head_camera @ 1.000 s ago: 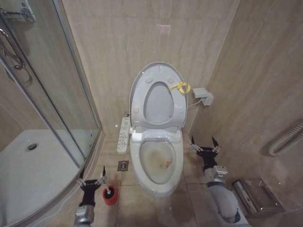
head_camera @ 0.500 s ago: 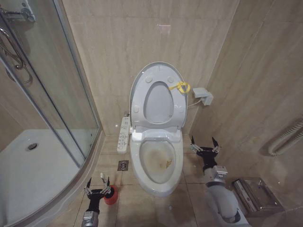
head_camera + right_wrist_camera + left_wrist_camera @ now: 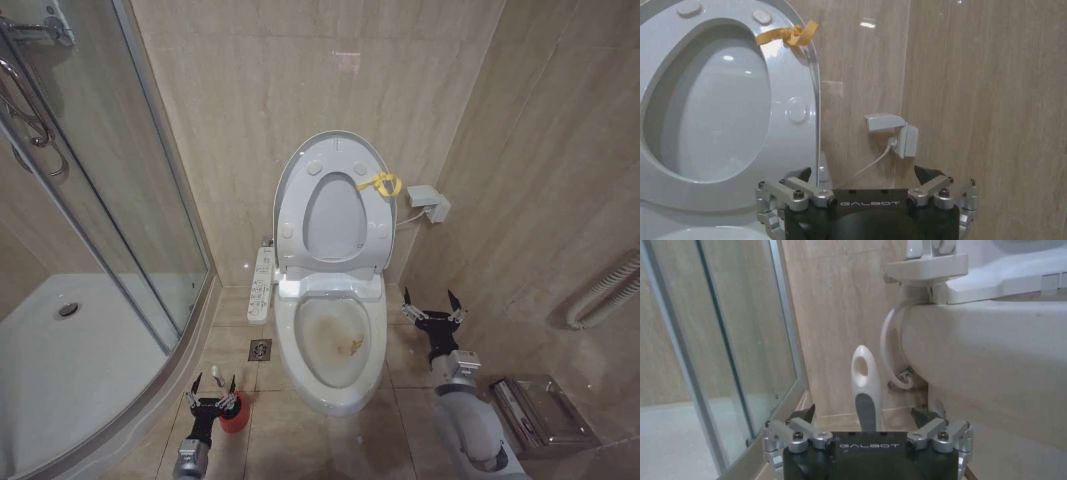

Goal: Open the toilet lid, clean the toilet bowl with a toilet brush, close the toilet lid, and flush.

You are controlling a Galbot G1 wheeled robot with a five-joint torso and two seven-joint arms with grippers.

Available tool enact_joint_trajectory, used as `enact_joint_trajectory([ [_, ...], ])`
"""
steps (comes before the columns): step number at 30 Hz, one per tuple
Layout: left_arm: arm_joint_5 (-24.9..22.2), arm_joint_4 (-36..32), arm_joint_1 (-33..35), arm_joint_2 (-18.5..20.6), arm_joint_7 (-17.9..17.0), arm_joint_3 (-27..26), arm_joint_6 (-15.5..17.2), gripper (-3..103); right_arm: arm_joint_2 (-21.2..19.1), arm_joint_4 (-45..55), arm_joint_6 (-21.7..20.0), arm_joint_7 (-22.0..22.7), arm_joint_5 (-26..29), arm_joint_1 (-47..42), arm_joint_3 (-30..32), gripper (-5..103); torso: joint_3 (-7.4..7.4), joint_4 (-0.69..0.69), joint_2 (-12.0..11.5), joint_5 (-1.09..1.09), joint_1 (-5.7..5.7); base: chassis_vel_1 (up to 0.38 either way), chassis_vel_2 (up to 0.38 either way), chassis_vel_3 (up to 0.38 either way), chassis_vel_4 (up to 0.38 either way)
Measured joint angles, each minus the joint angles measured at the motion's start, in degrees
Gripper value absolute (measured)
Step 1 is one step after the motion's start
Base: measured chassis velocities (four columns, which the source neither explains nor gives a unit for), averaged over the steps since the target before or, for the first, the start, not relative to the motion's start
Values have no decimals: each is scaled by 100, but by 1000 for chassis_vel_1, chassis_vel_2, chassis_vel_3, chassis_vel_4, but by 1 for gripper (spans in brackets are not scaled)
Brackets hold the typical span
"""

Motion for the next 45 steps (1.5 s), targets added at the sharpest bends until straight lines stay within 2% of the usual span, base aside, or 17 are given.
enact_joint_trajectory([
  [12,-60,270,-342,-54,167,80,-47,96,0,0,0,0,0,0,0,100,0,-1,0,0,0,0,0,0,0],
  [13,-72,280,-338,-54,202,73,-56,82,0,0,0,0,0,0,0,100,0,0,0,0,0,0,0,0,0],
  [20,-84,285,-212,-78,265,-1,-159,82,0,0,0,0,0,0,0,100,0,0,0,0,0,0,0,0,0],
  [21,-84,283,-185,-81,269,-14,-172,55,0,0,0,0,0,0,0,100,0,0,0,0,0,0,0,0,0],
  [27,-84,276,-90,-69,301,-69,-243,55,0,0,0,0,0,0,0,100,0,0,0,0,0,0,0,0,0],
  [28,-84,272,-73,-63,310,-82,-257,28,0,0,0,0,0,0,0,100,0,0,0,0,0,0,0,0,0],
  [34,-81,209,-59,-54,318,-121,-318,28,0,0,0,0,0,0,0,100,0,0,0,1,0,0,0,0,0],
  [35,-80,166,-44,-52,318,-126,-333,20,0,0,0,0,0,0,0,100,0,0,0,0,0,0,0,0,0],
  [45,-41,-615,319,-27,300,-177,-379,20,0,0,0,0,0,0,0,100,0,-1,0,0,0,0,0,0,0],
])
